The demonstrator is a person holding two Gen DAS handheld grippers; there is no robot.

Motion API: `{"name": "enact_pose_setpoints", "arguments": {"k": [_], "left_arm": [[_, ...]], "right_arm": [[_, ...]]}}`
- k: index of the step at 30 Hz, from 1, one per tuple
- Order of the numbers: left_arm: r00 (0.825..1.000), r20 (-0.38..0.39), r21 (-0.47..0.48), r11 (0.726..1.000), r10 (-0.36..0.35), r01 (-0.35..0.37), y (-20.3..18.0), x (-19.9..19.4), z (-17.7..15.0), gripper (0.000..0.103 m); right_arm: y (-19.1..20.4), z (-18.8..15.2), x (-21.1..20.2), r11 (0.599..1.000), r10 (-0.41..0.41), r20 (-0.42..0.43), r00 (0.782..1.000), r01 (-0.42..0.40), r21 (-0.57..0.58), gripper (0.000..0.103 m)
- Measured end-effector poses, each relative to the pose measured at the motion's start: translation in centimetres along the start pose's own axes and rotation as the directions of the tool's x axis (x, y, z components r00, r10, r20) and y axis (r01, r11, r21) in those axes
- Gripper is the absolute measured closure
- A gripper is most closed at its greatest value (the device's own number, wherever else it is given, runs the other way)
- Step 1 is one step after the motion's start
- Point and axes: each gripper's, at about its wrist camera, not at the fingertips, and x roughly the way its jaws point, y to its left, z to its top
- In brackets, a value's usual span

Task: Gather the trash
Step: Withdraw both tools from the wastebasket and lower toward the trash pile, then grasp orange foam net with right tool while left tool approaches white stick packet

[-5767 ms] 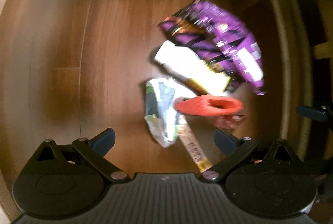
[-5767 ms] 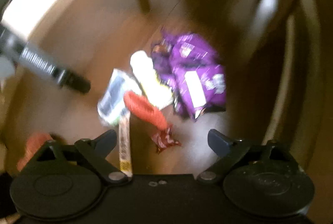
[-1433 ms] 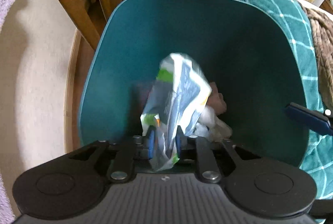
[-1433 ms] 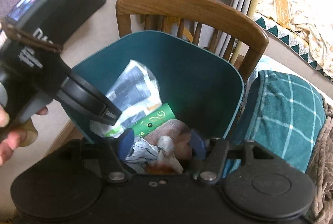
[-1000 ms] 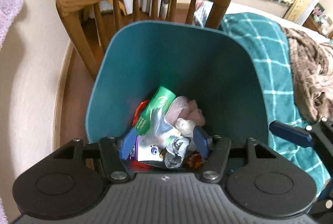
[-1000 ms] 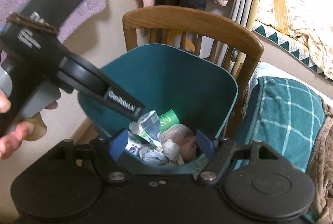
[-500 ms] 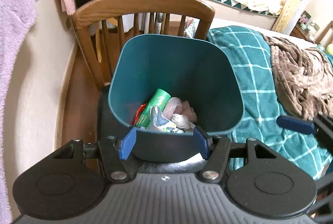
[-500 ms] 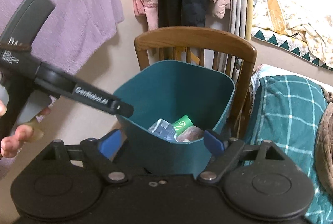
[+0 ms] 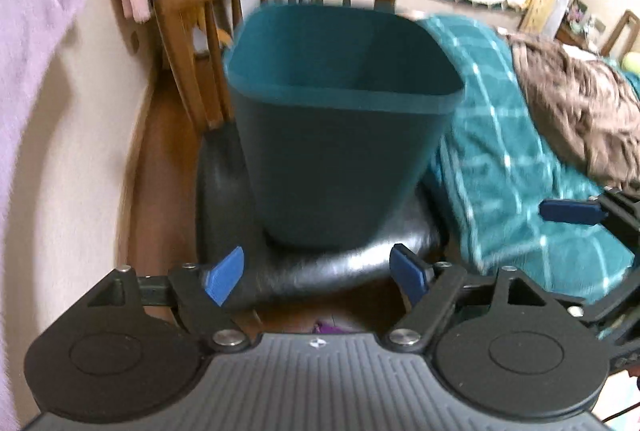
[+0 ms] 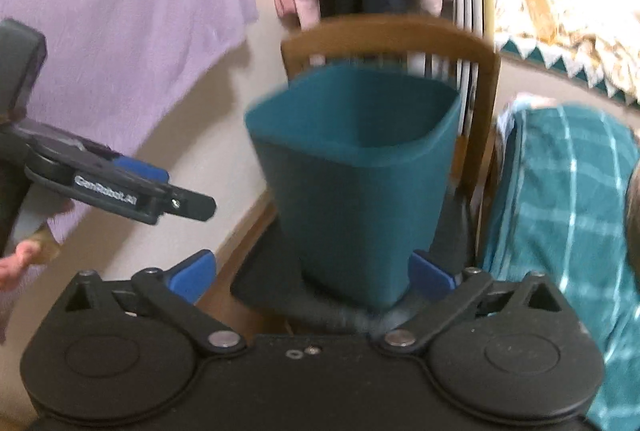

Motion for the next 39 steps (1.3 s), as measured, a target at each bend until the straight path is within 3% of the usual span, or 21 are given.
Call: {"name": "enact_pose_setpoints", "arguments": {"k": [7,13,15,22,26,30,36,39], "left_arm": [[0.991,-0.121,-0.06,0.997,-0.062,0.055,0.5,8.4,-7.8,0.02],[0.97,-0.228,-0.076,0.995,-0.08,0.065,0.2,17.0,-16.1,0.019],[0.956,-0.281,-0.074,0.995,-0.086,0.068,0.0,20.2,-19.4,0.019],[0.883,-0.467,-0.121,0.993,-0.042,-0.016,1.0,30.6,-31.3,0.019],[0.864,-0.502,-0.156,0.986,-0.029,-0.057,1.9,34.0,-36.6,0.019],[0.835,-0.55,-0.125,0.99,-0.01,-0.07,1.0,37.3,-41.8,0.019],[0.816,-0.578,-0.113,0.988,0.024,-0.109,-1.3,40.7,-47.4,0.019],[0.825,-0.559,-0.083,0.985,0.081,-0.153,-2.9,42.1,-49.6,0.019]], "right_arm": [[-2.5,-9.5,6.8,0.984,-0.025,-0.162,0.986,0.053,0.172,0.0],[-4.2,-18.2,13.1,0.973,-0.063,-0.268,0.961,0.119,0.196,0.0],[-4.5,-21.3,15.2,0.973,-0.065,-0.306,0.95,0.128,0.19,0.0],[-2.9,-32.9,22.6,0.989,-0.021,-0.449,0.894,0.084,0.121,0.001],[-2.0,-39.1,26.7,0.989,0.014,-0.522,0.853,0.065,0.134,0.003],[-2.6,-43.3,31.4,0.982,0.037,-0.573,0.819,0.076,0.172,0.006],[-4.4,-47.6,36.2,0.946,0.096,-0.623,0.776,0.123,0.299,0.007],[-4.4,-49.7,38.3,0.927,0.143,-0.657,0.74,0.132,0.35,0.006]]}}
